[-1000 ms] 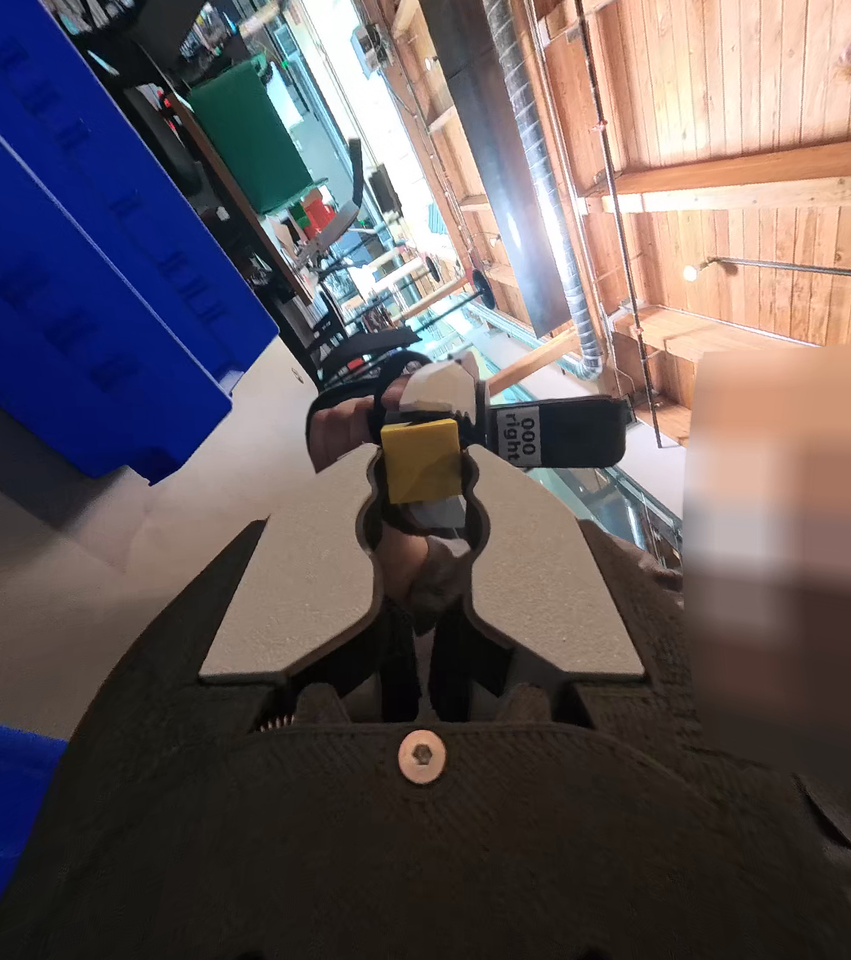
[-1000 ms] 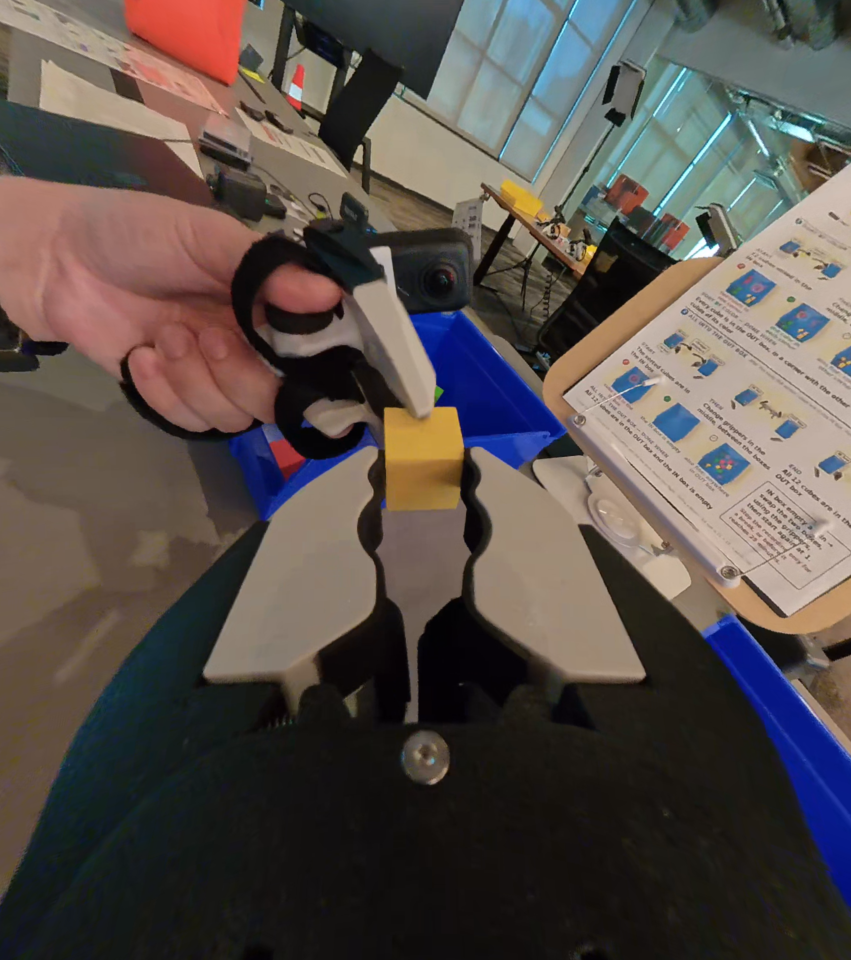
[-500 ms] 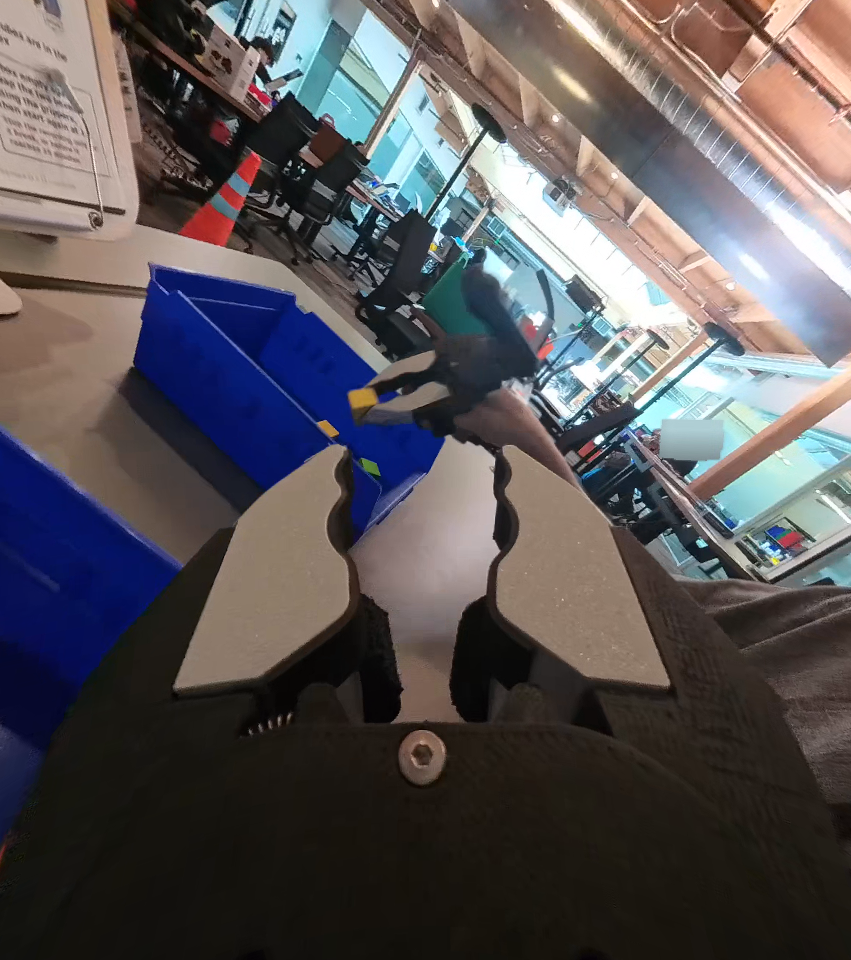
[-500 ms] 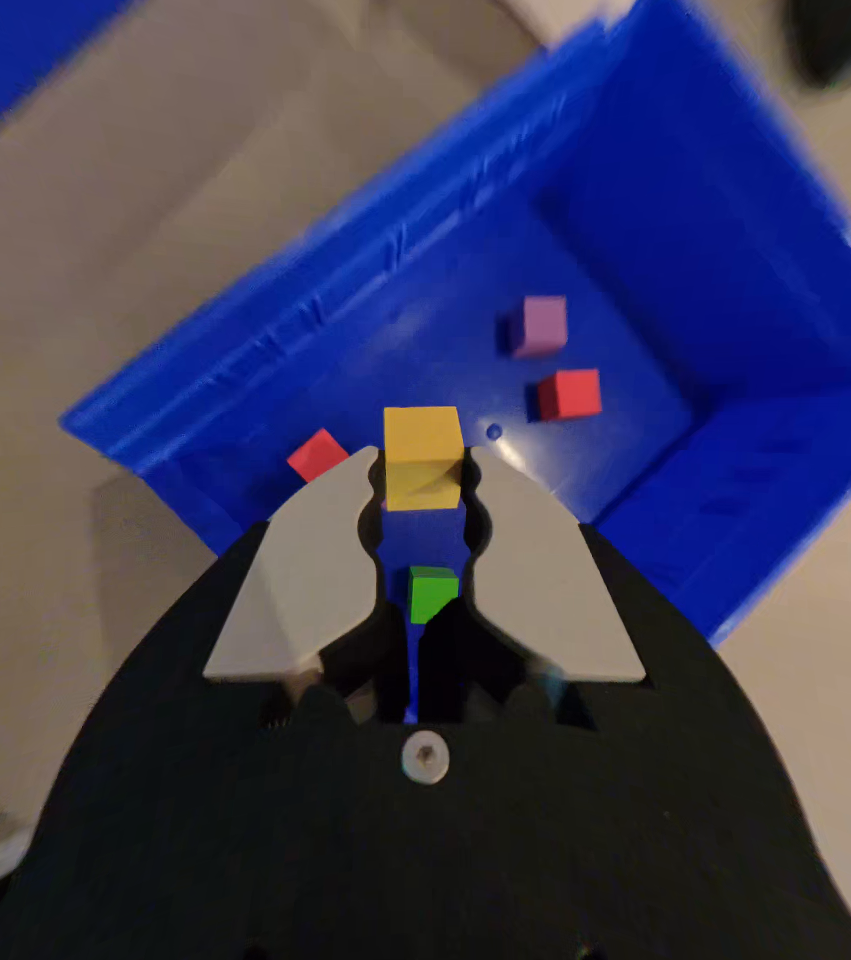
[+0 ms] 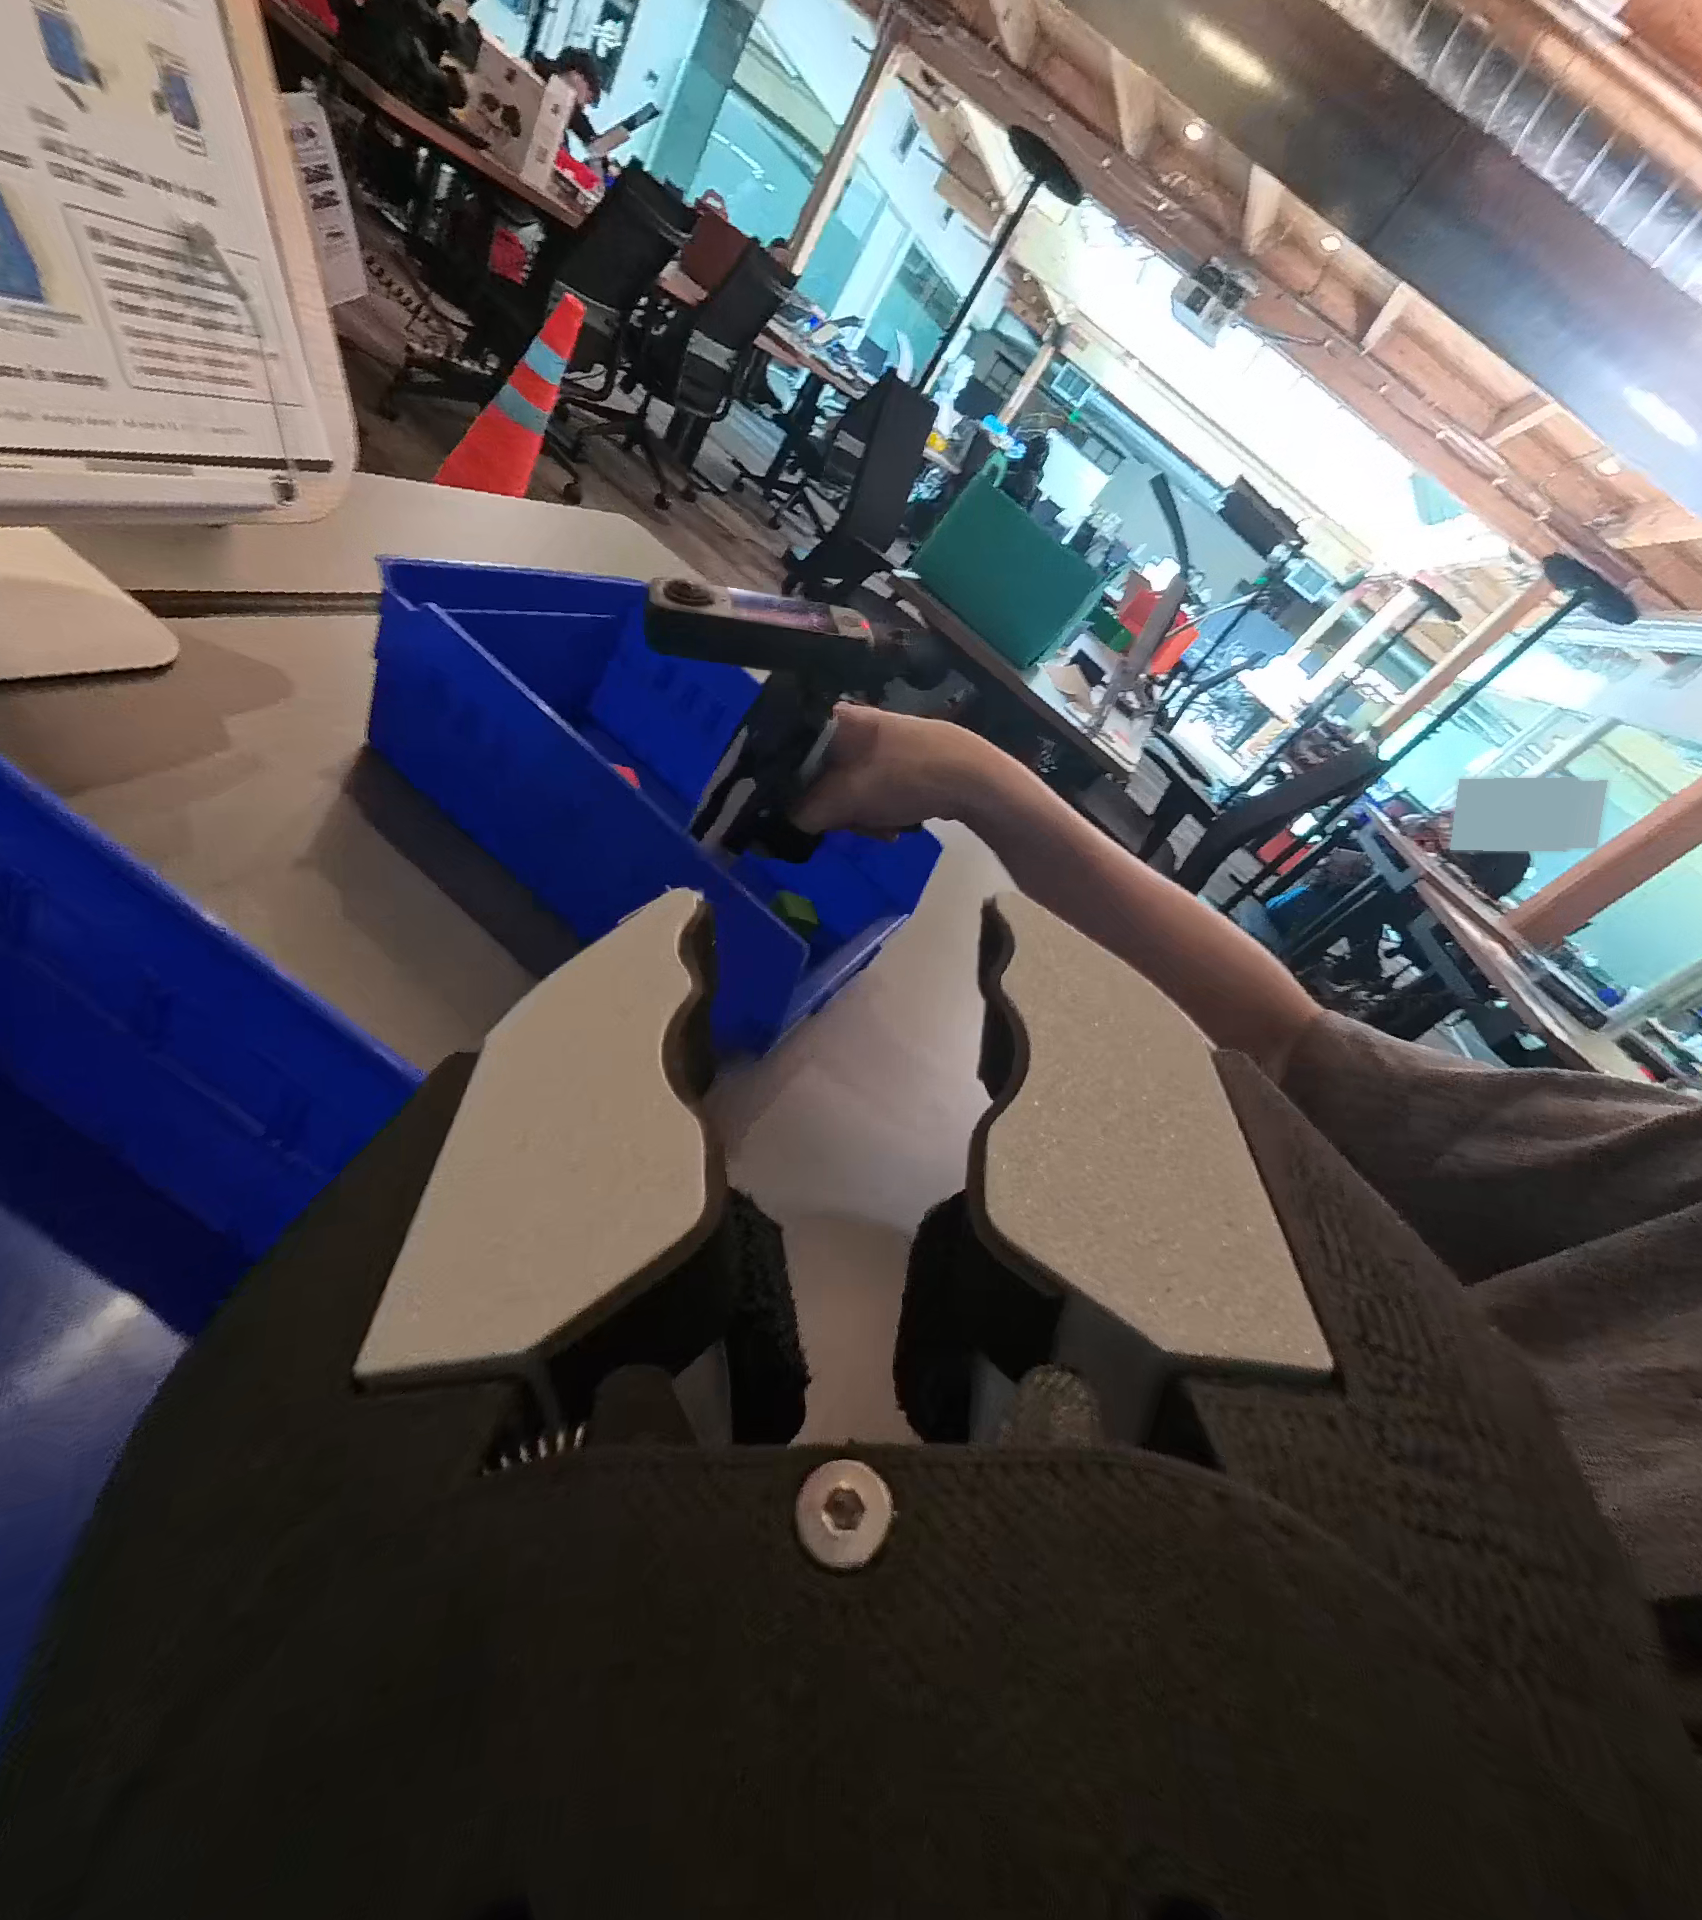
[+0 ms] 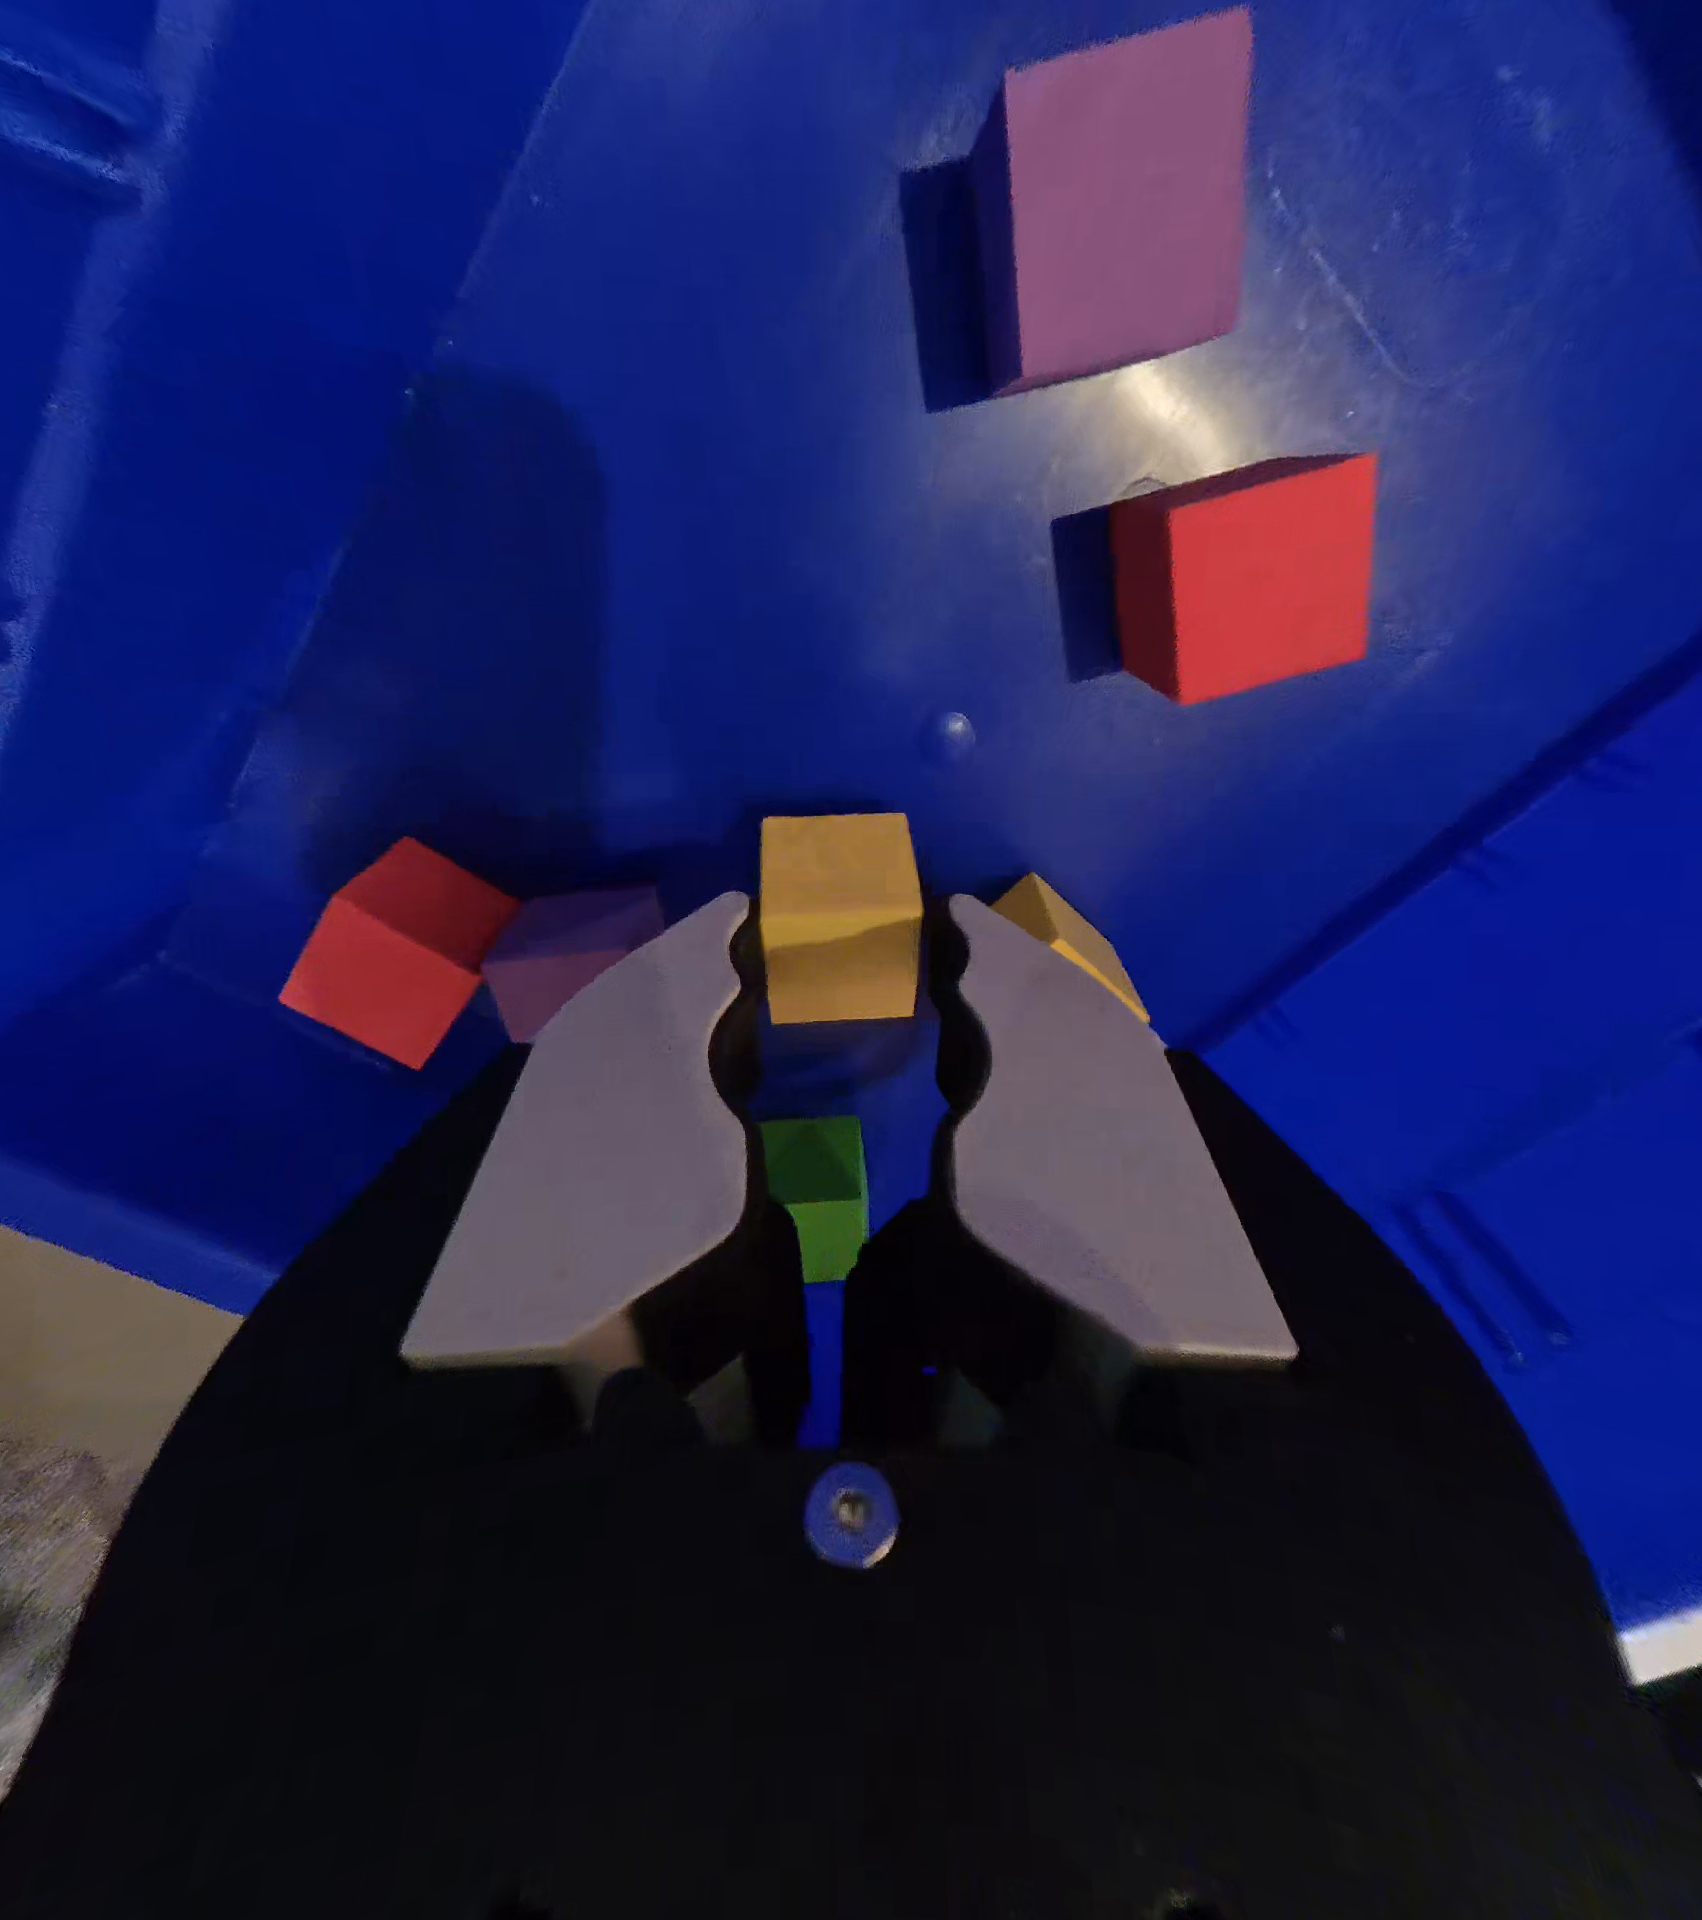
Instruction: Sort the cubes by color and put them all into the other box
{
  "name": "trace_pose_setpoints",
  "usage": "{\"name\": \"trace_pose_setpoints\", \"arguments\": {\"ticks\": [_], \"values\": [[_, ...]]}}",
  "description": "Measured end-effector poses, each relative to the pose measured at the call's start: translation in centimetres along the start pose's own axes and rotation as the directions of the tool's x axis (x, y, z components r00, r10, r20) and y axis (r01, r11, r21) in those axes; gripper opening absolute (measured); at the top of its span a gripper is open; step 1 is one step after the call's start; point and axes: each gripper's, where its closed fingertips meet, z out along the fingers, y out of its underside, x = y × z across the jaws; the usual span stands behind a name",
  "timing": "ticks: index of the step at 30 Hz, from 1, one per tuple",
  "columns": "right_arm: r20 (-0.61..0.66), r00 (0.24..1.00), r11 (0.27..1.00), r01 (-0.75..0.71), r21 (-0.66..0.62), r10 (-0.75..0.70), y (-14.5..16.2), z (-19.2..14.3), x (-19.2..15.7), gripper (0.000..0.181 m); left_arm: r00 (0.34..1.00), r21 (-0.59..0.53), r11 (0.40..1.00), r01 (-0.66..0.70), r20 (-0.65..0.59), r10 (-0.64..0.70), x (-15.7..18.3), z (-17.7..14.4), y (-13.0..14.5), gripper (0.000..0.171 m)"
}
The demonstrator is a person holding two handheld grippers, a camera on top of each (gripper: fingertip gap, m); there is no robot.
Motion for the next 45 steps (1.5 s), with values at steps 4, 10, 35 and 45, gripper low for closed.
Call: {"name": "trace_pose_setpoints", "arguments": {"ticks": [4, 10, 35, 45], "values": [[0.002, 1.000, 1.000, -0.019, -0.006, 0.019, -0.2, 0.1, 0.1, 0.048, 0.998, -0.005, 1.000, -0.011, 0.060, 0.011, -1.1, -0.8, -0.2, 0.049], [-0.006, 0.999, 0.968, -0.047, 0.245, 0.050, -1.8, -5.3, -0.4, 0.050, 0.940, -0.054, 0.994, -0.092, 0.324, 0.105, -5.0, -3.2, -0.5, 0.047], [-0.020, 0.998, 0.571, 0.046, 0.820, -0.052, -3.2, -12.6, -9.0, 0.037, 0.549, -0.836, 0.229, 0.500, 0.510, 0.662, -27.6, -9.7, 5.5, 0.051], [-0.069, 0.996, 0.524, 0.091, 0.847, -0.060, -2.6, -14.3, -9.0, 0.036, 0.539, -0.784, 0.221, 0.581, 0.574, 0.617, -29.2, -9.8, 6.3, 0.051]]}}
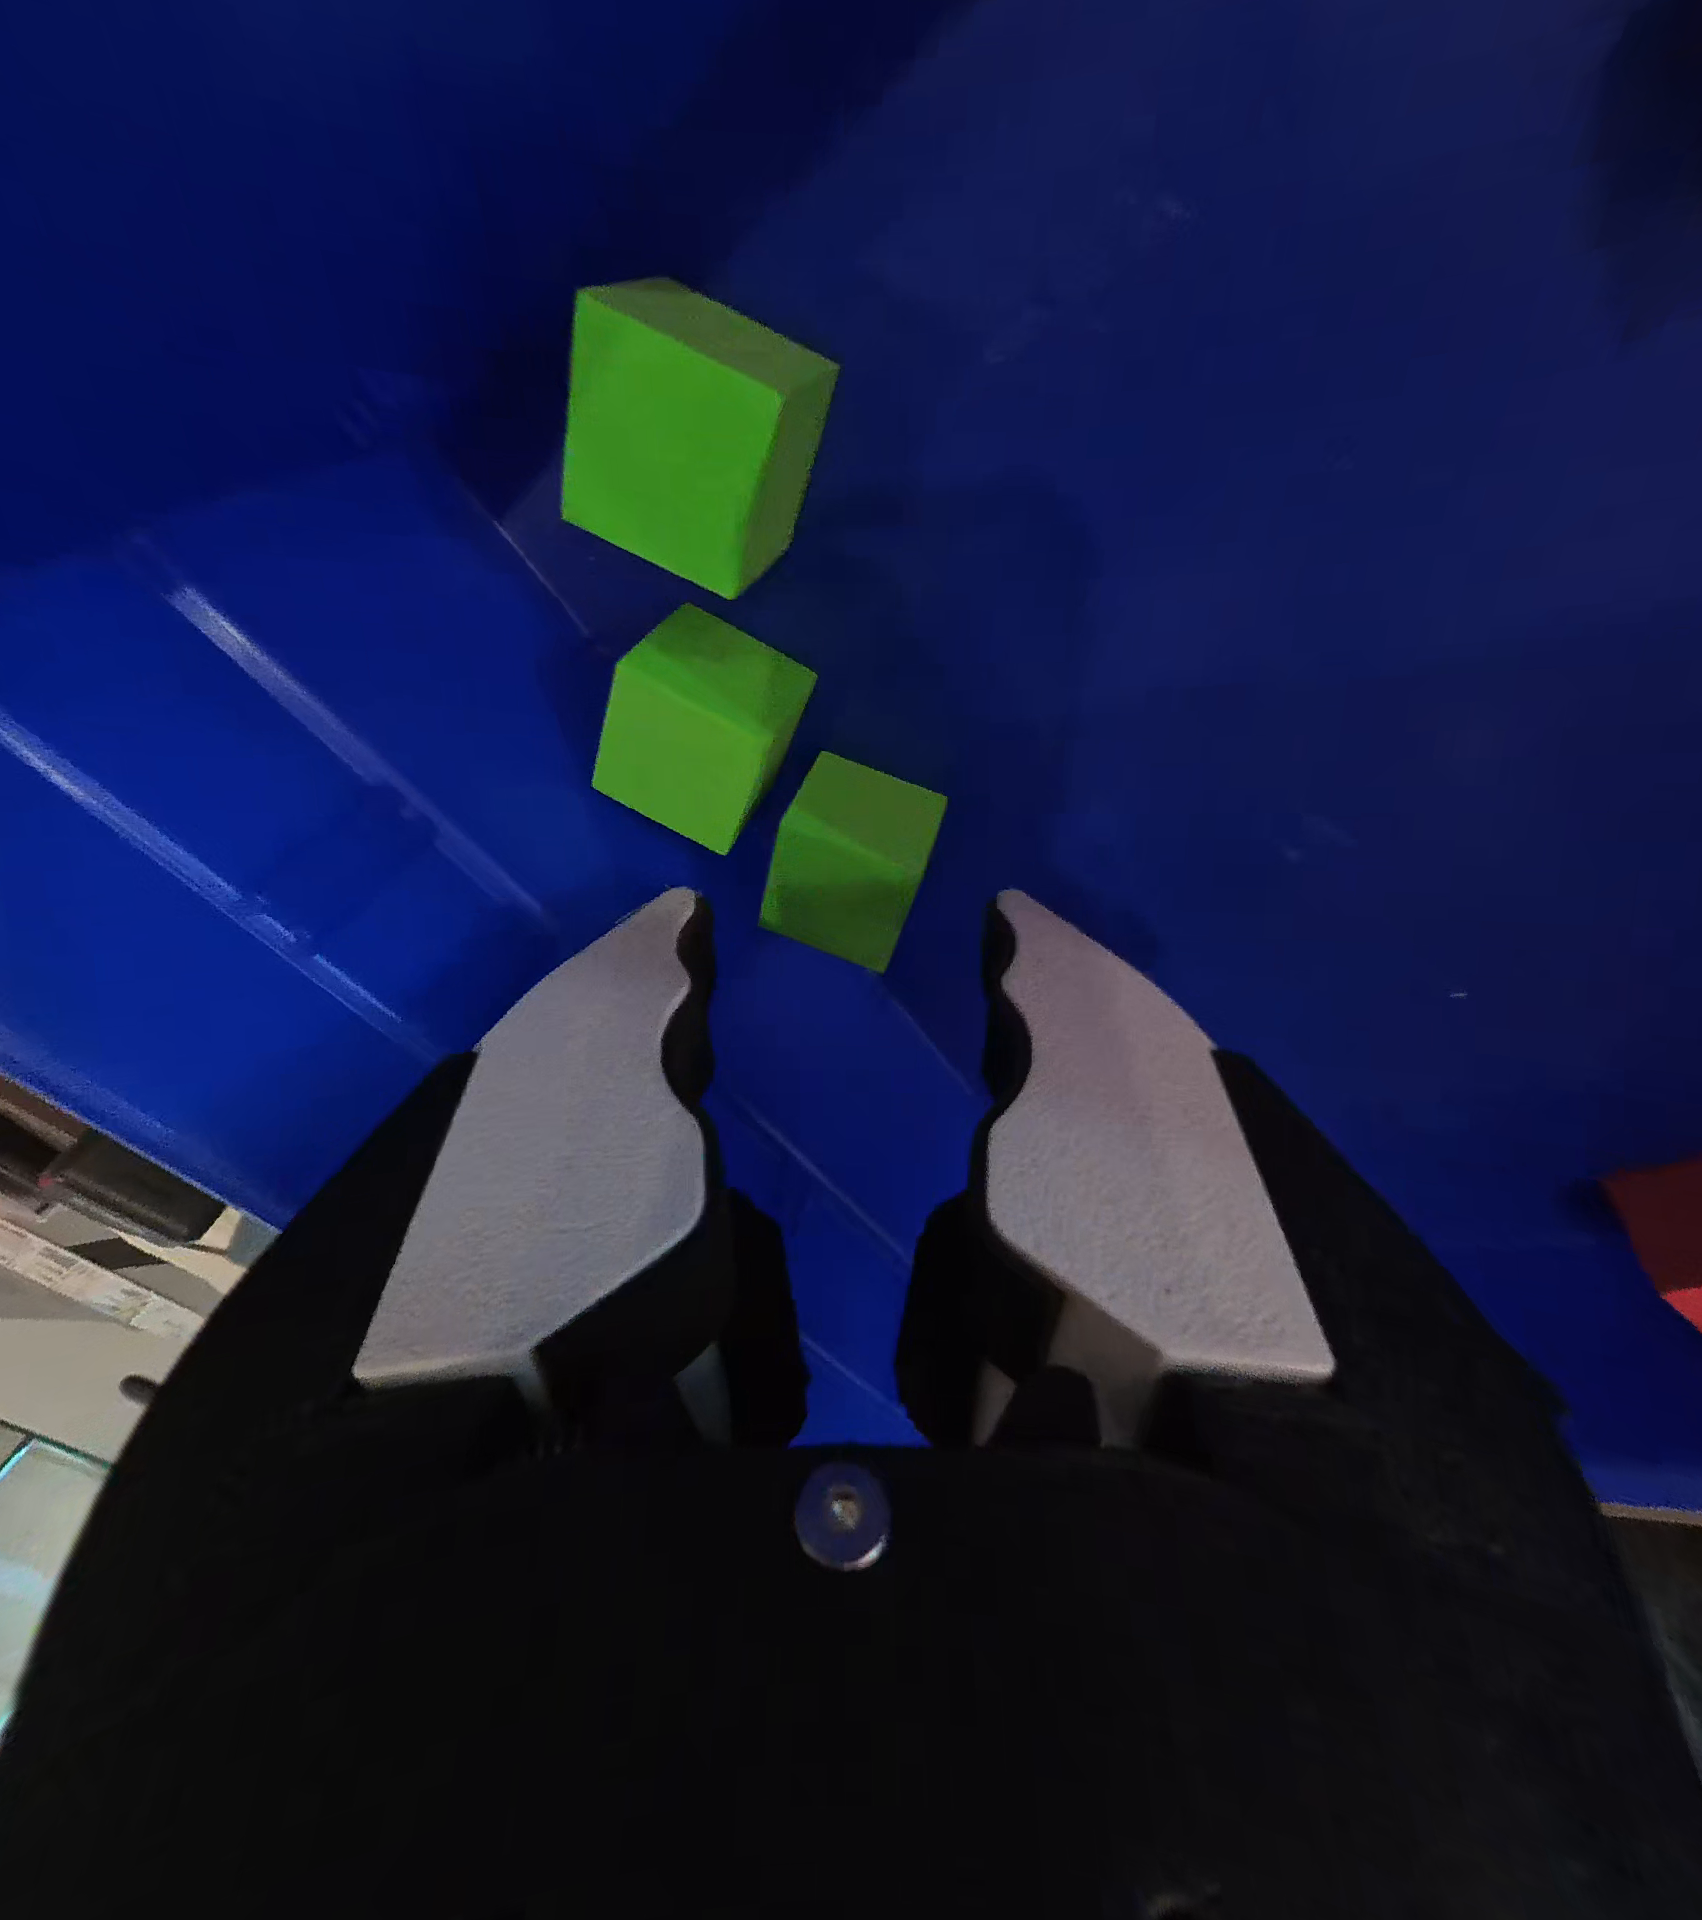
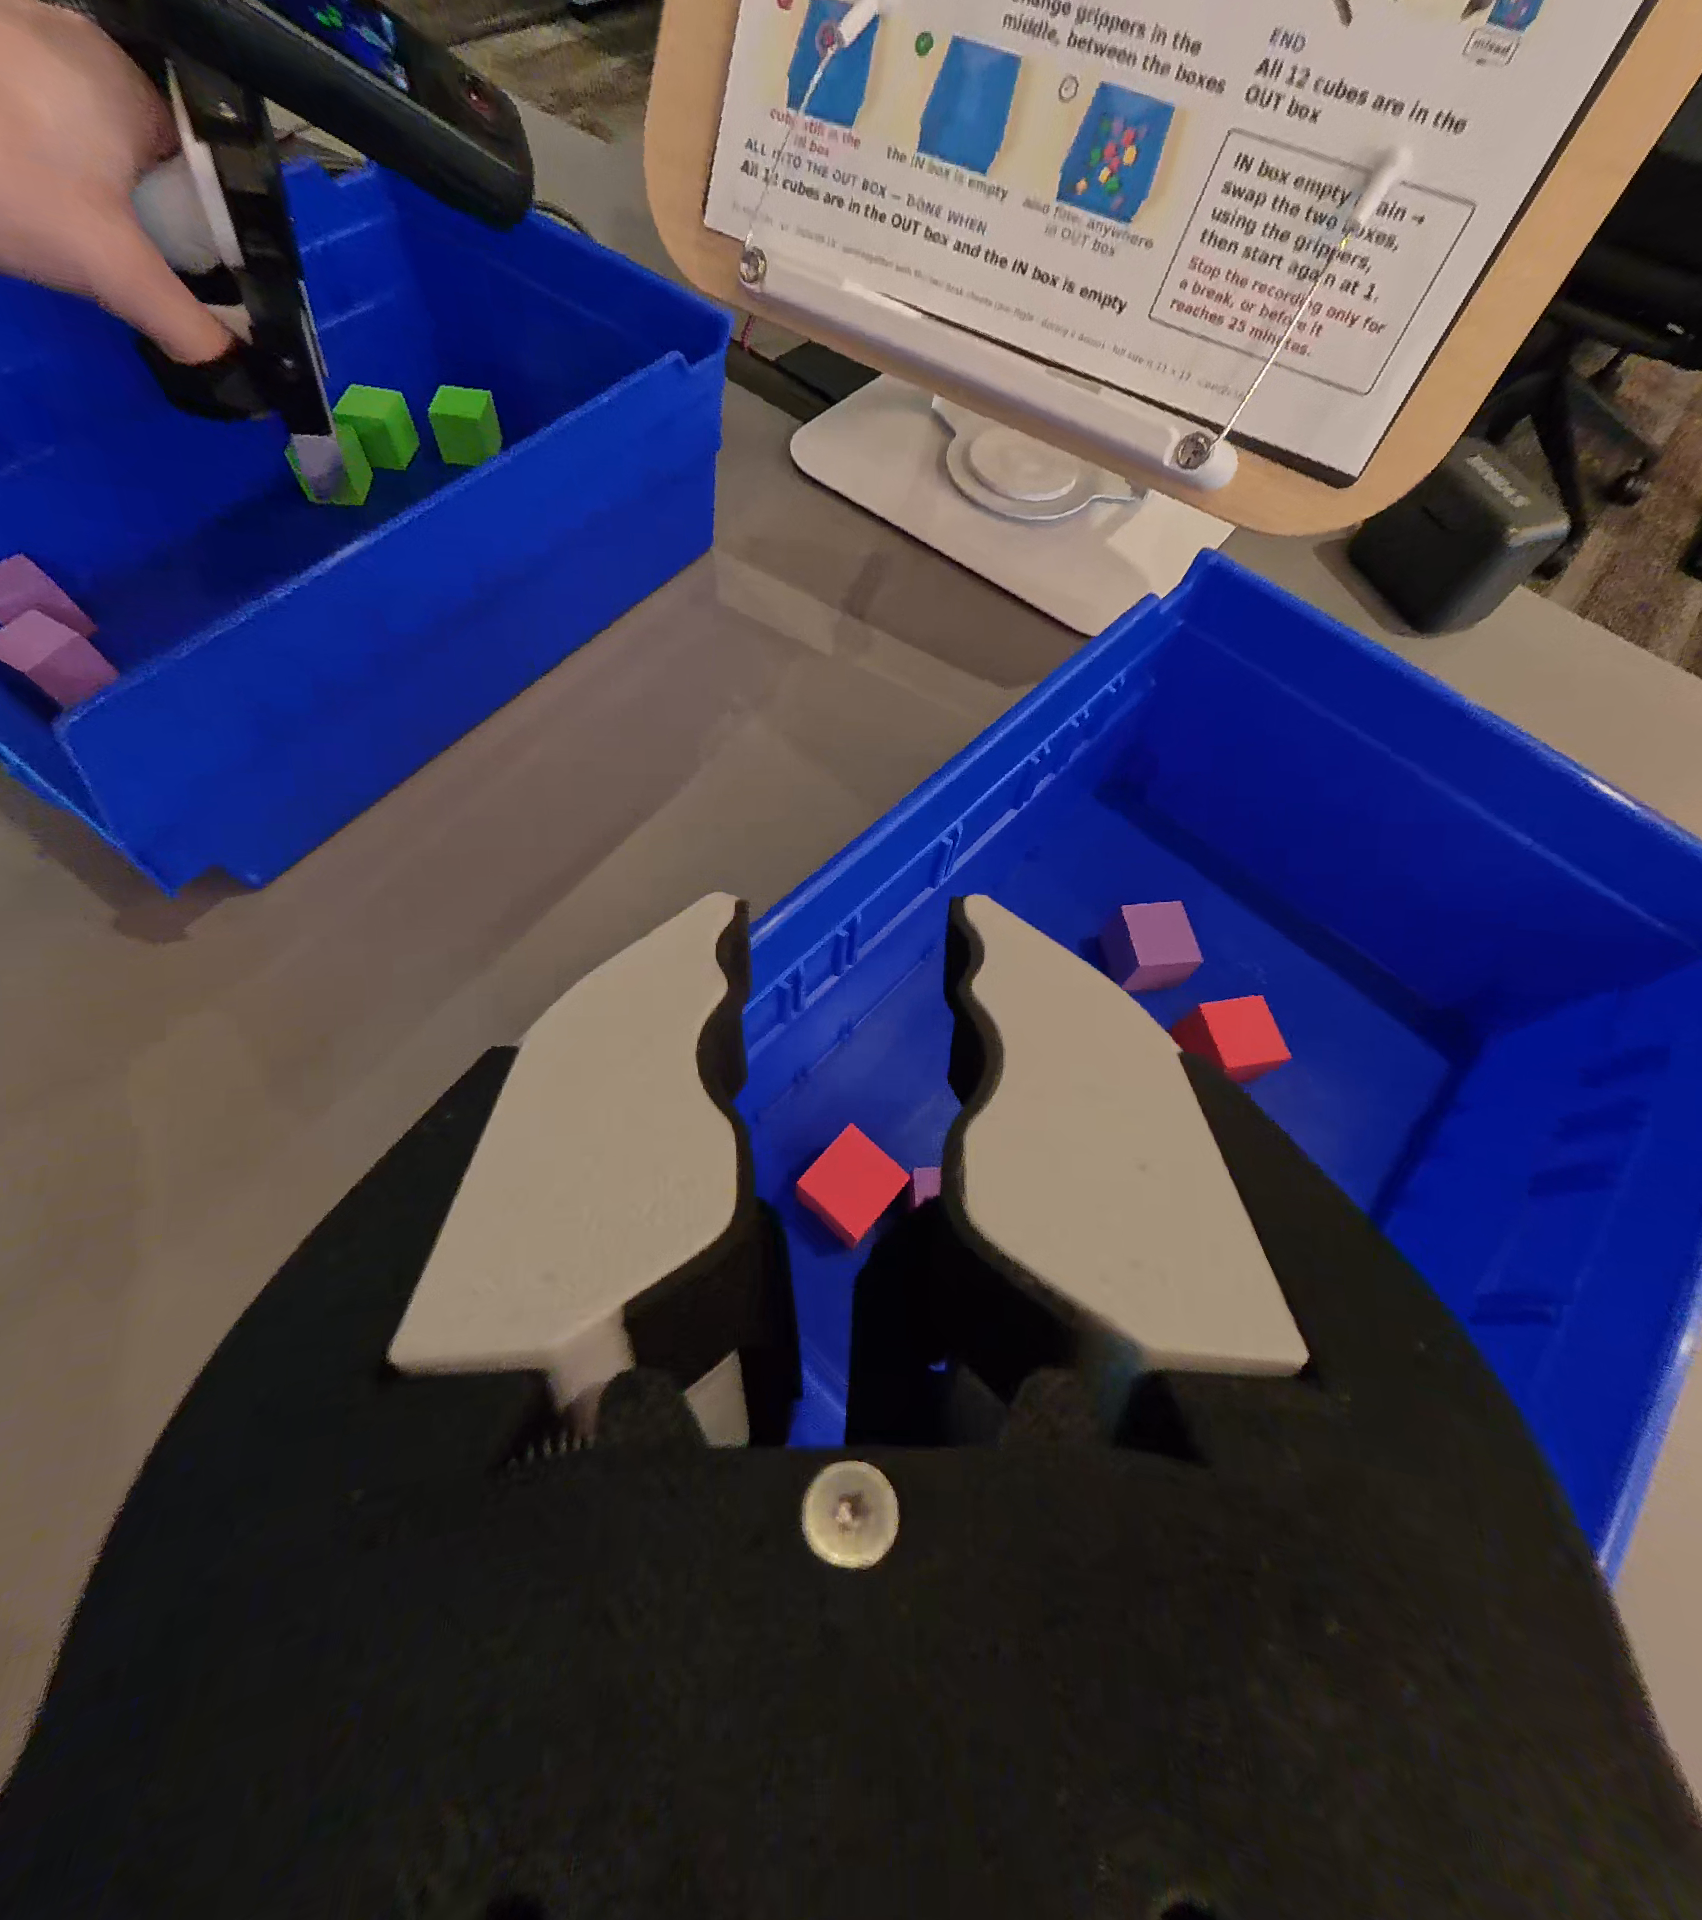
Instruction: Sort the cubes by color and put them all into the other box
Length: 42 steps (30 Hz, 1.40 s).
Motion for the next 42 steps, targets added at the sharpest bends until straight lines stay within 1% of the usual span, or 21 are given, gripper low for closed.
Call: {"name": "trace_pose_setpoints", "arguments": {"ticks": [4, 9, 12, 13, 14, 17, 19, 21, 22, 23, 24, 26, 27, 29, 30, 31, 33, 35, 37, 40, 42], "values": [[-0.010, 1.000, 1.000, 0.014, 0.024, -0.014, -0.7, -0.5, -0.2, 0.035, 0.999, -0.045, 0.999, 0.008, -0.050, -0.010, 0.8, 0.5, 0.5, 0.051], [-0.015, 0.999, 0.999, 0.034, 0.040, -0.034, -1.1, -0.9, -0.5, 0.035, 0.999, -0.045, 0.999, 0.003, -0.037, -0.005, 0.6, 0.9, 0.3, 0.048], [-0.015, 0.999, 0.998, 0.049, 0.049, -0.048, -1.4, -1.2, -0.9, 0.034, 1.000, -0.055, 0.998, -0.030, 0.000, 0.030, 0.3, 1.1, 0.4, 0.041], [-0.016, 0.999, 0.997, 0.053, 0.053, -0.052, -1.5, -1.3, -0.9, 0.033, 0.999, -0.058, 0.997, -0.043, 0.010, 0.044, 0.1, 1.0, 0.5, 0.031], [-0.014, 0.998, 0.997, 0.055, 0.059, -0.054, -1.6, -1.5, -1.0, 0.033, 0.999, -0.051, 0.998, -0.049, -0.003, 0.048, 0.3, 1.0, 0.5, 0.031], [-0.010, 0.997, 0.995, 0.074, 0.066, -0.073, -1.8, -1.6, -1.4, 0.032, 0.994, 0.029, 0.999, -0.029, -0.102, 0.032, 1.5, 0.2, 0.3, 0.029], [0.026, 0.996, 0.994, 0.087, 0.063, -0.089, -1.7, -1.2, -2.3, 0.030, 0.966, 0.151, 0.989, -0.006, -0.254, 0.045, 3.8, -1.8, -0.1, 0.029], [0.145, 0.982, 0.990, 0.113, 0.081, -0.124, -1.5, -0.4, -4.7, 0.031, 0.884, 0.310, 0.950, 0.040, -0.454, 0.111, 7.2, -5.5, -0.3, 0.029], [0.219, 0.964, 0.986, 0.129, 0.109, -0.151, -1.6, 0.1, -6.3, 0.032, 0.817, 0.390, 0.918, 0.070, -0.550, 0.171, 9.0, -7.9, -0.1, 0.029], [0.278, 0.942, 0.977, 0.152, 0.150, -0.189, -1.7, 0.4, -8.0, 0.034, 0.731, 0.457, 0.883, 0.104, -0.637, 0.244, 10.8, -10.4, 0.3, 0.029], [0.295, 0.927, 0.965, 0.180, 0.193, -0.232, -2.0, 0.9, -9.1, 0.036, 0.623, 0.514, 0.847, 0.136, -0.709, 0.330, 12.7, -13.0, 1.0, 0.029], [0.286, 0.895, 0.923, 0.263, 0.280, -0.342, -2.5, 1.6, -11.3, 0.039, 0.406, 0.577, 0.799, 0.170, -0.780, 0.476, 15.9, -17.3, 3.2, 0.029], [0.268, 0.877, 0.894, 0.304, 0.330, -0.398, -2.9, 1.7, -12.4, 0.040, 0.321, 0.592, 0.786, 0.177, -0.790, 0.523, 17.3, -18.7, 4.2, 0.029], [0.221, 0.847, 0.830, 0.361, 0.425, -0.483, -3.8, 1.5, -14.4, 0.040, 0.181, 0.590, 0.788, 0.175, -0.806, 0.563, 19.7, -20.3, 5.7, 0.029], [0.211, 0.838, 0.806, 0.367, 0.465, -0.503, -4.2, 1.2, -15.3, 0.039, 0.127, 0.589, 0.791, 0.167, -0.808, 0.575, 20.7, -20.8, 6.3, 0.029], [0.207, 0.832, 0.787, 0.363, 0.498, -0.515, -4.7, 0.9, -16.1, 0.039, 0.091, 0.587, 0.795, 0.154, -0.810, 0.580, 21.6, -21.1, 6.7, 0.029], [0.146, 0.822, 0.743, 0.403, 0.534, -0.551, -5.2, 0.5, -16.8, 0.039, 0.044, 0.584, 0.804, 0.112, -0.811, 0.583, 23.3, -21.4, 7.4, 0.029], [0.095, 0.802, 0.701, 0.450, 0.553, -0.590, -5.3, 0.1, -17.3, 0.038, 0.022, 0.588, 0.806, 0.066, -0.809, 0.588, 24.5, -21.4, 7.8, 0.030], [0.075, 0.785, 0.684, 0.485, 0.545, -0.616, -5.1, 0.0, -17.6, 0.036, -0.011, 0.587, 0.809, 0.037, -0.809, 0.588, 25.5, -21.7, 8.1, 0.029], [0.055, 0.770, 0.669, 0.514, 0.537, -0.636, -4.9, -0.2, -17.9, 0.027, -0.025, 0.586, 0.811, 0.010, -0.810, 0.586, 26.2, -21.9, 8.1, 0.029], [0.034, 0.765, 0.660, 0.532, 0.530, -0.644, -4.8, -0.5, -17.6, 0.027, -0.028, 0.588, 0.808, 0.016, -0.808, 0.589, 26.5, -22.2, 8.0, 0.029]]}}
